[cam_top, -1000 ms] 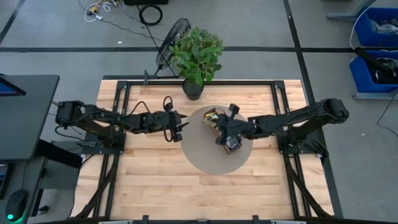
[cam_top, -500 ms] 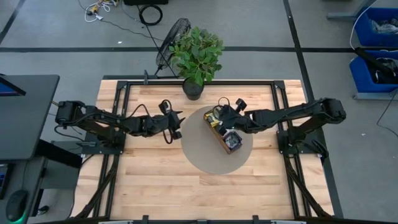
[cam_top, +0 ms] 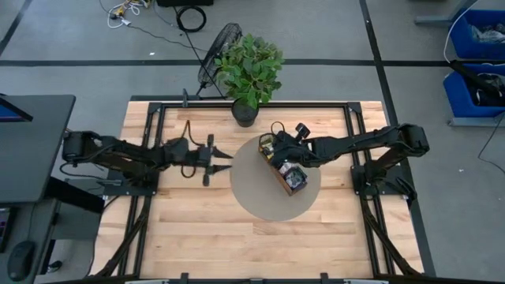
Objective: Pick & Place Tea
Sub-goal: Put the yellow tea bag into the left section of the wooden organizer
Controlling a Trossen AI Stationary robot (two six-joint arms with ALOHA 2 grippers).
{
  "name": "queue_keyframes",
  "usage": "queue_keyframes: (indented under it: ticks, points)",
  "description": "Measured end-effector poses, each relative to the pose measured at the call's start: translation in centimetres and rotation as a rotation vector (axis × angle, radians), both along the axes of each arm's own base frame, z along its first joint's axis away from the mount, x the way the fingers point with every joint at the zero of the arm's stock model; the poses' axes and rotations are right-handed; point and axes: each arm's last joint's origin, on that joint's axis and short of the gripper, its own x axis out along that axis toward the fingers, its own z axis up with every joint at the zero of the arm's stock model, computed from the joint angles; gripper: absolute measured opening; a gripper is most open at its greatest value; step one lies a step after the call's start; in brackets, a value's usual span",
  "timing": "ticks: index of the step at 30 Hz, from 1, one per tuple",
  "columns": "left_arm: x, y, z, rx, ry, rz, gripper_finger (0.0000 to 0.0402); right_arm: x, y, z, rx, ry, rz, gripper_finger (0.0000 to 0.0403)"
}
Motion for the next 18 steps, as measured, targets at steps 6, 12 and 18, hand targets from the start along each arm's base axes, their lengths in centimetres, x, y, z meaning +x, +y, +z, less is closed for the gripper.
queue_keyframes:
  ticks: [6,12,18]
  points:
    - [-2.0,0.9,0.3,-0.059,-0.055,-0.092,0.0151,1.6,0.1,0.6,0.019,0.054,-0.021,0.0]
    - [-3.1,1.5,0.2,-0.078,-0.065,-0.045,0.0151,4.4,0.1,-1.1,0.026,0.171,-0.039,0.0]
    - [-3.1,1.6,0.1,-0.095,-0.059,-0.041,0.0151,5.5,0.1,-2.5,0.021,0.261,-0.058,0.0]
